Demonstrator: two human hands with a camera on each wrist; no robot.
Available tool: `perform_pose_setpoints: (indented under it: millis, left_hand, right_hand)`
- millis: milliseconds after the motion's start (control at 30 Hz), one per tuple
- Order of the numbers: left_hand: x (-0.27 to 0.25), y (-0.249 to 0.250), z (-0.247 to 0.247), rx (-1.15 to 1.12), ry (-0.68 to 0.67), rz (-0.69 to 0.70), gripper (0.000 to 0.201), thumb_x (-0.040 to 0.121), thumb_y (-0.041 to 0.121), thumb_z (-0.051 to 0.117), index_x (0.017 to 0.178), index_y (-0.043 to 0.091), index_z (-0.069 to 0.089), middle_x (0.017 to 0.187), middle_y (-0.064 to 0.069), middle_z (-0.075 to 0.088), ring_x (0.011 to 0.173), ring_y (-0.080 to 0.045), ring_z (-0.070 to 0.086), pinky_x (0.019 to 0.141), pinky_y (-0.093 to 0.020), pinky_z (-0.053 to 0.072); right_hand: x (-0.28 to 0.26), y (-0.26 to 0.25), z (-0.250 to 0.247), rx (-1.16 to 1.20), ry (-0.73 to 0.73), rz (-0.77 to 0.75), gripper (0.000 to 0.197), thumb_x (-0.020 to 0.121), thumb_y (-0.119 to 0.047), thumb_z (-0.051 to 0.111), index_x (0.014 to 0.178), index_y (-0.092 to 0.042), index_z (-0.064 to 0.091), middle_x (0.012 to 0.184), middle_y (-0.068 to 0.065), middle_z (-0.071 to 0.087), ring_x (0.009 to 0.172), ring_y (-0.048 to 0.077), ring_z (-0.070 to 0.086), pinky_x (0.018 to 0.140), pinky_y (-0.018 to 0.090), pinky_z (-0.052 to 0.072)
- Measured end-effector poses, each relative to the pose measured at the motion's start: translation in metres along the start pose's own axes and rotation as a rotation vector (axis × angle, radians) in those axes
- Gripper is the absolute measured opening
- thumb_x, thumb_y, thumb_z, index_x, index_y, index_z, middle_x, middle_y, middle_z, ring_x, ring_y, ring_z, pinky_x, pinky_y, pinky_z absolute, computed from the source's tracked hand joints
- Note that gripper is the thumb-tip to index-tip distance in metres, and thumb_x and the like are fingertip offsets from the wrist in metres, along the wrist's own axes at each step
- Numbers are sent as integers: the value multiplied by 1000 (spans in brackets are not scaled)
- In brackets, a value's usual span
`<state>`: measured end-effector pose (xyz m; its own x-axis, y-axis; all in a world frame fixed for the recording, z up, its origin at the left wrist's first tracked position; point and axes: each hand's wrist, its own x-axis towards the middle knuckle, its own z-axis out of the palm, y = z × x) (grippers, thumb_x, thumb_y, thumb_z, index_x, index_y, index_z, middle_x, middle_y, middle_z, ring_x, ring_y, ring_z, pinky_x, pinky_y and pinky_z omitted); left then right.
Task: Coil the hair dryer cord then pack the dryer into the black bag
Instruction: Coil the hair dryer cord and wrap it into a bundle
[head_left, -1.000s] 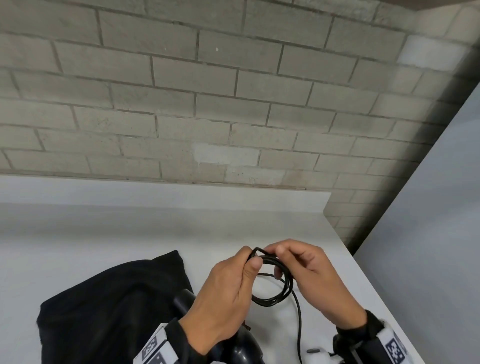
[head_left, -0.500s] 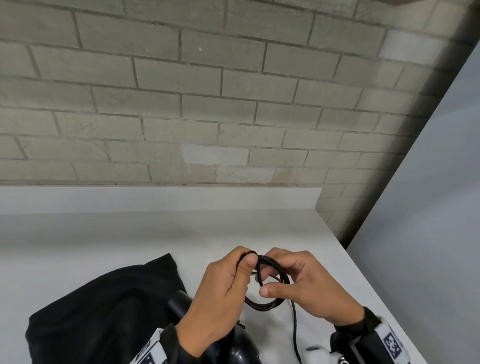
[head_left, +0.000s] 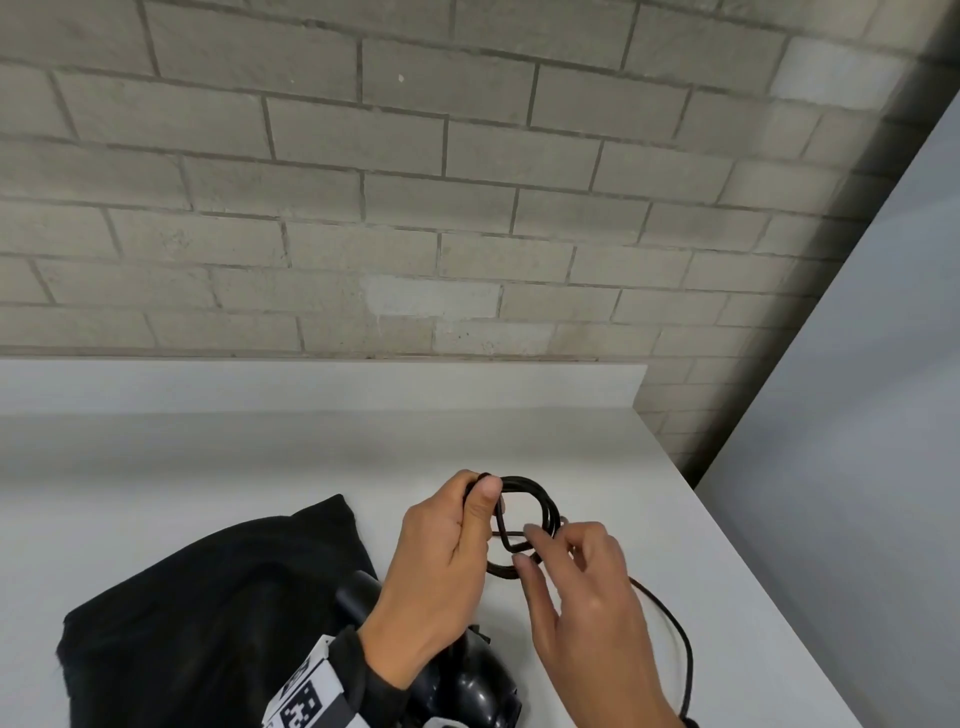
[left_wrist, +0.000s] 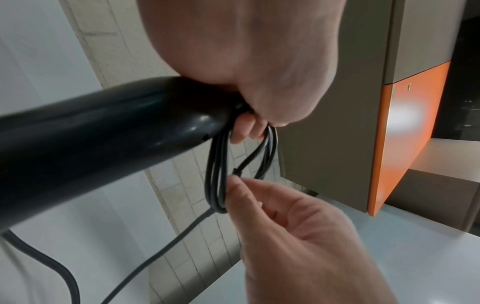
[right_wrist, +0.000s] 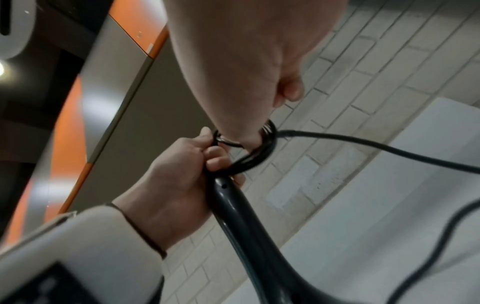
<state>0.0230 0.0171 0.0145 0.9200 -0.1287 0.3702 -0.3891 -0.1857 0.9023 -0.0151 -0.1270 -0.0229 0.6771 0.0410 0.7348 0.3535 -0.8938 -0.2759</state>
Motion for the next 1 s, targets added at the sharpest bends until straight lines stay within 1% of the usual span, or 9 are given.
perform_pose_setpoints:
  millis: [100,233,300,433,533,667,833,900,1000]
  left_hand:
    - [1,-1,0,21,-1,16,32,99,45,37,73,34,52,50,12,41,48,-5,37,51,-23,34]
    - [1,-2,0,70,31,48,35,97,51,35,80,30,58,52,9,45,49,-6,41,51,-19,37]
    - [2,-2,1,77,39,58,39,97,55,33,93,30,63,53,10,48,49,-5,43,51,-18,38]
    - [1,-5,0,53,40,60,39,92,65,33,109,41,60,49,6,42,45,-10,39,47,-30,38]
    - [-1,-2,2,85,24,86,34,94,63,33,103,41,57,52,-4,41,48,-25,42,47,-41,41]
    - [-1,-2,6,104,-10,94,33,96,60,31,94,37,55,52,1,39,47,-20,40,48,-43,40]
    - [3,-3,1,57,3,33,38,99,59,32,81,33,52,50,9,41,48,-6,37,50,-31,37]
    - [3,-3,0,49,0,22,42,96,64,31,80,33,53,50,9,41,48,-6,37,50,-32,38]
    - [3,-4,1,50,-4,19,40,97,63,31,81,33,53,50,10,41,48,-6,38,50,-31,38]
  right_hand:
    - [10,-4,-7,-49,-101,-1,16,82,-21,75,97,-20,70,87,0,52,72,21,51,43,33,46]
    - [11,-6,-16,202,-266,8,10,93,-40,56,98,-36,63,98,-15,48,88,6,45,69,19,43]
    - [10,-10,-23,403,-334,92,11,94,-44,52,99,-40,61,102,-21,54,98,7,51,80,15,41]
    - [18,-16,-46,833,-328,343,25,84,-54,62,90,-30,68,93,-2,71,93,16,65,84,23,50]
    - [26,-12,-59,1034,-288,476,50,73,-66,68,85,-18,71,84,10,73,84,24,67,81,31,53]
    - [33,-6,-61,1317,-221,623,57,65,-62,78,80,-8,71,77,12,67,72,26,63,72,30,54]
    - [19,3,-52,1274,-369,509,56,69,-52,82,108,-12,74,113,14,70,104,30,68,86,32,54]
    - [8,7,-44,1173,-394,434,48,73,-38,83,114,-17,71,123,7,65,113,29,63,90,30,52]
    - [-6,9,-29,853,-276,284,42,79,-10,74,116,-29,68,127,-6,62,115,22,61,91,26,52]
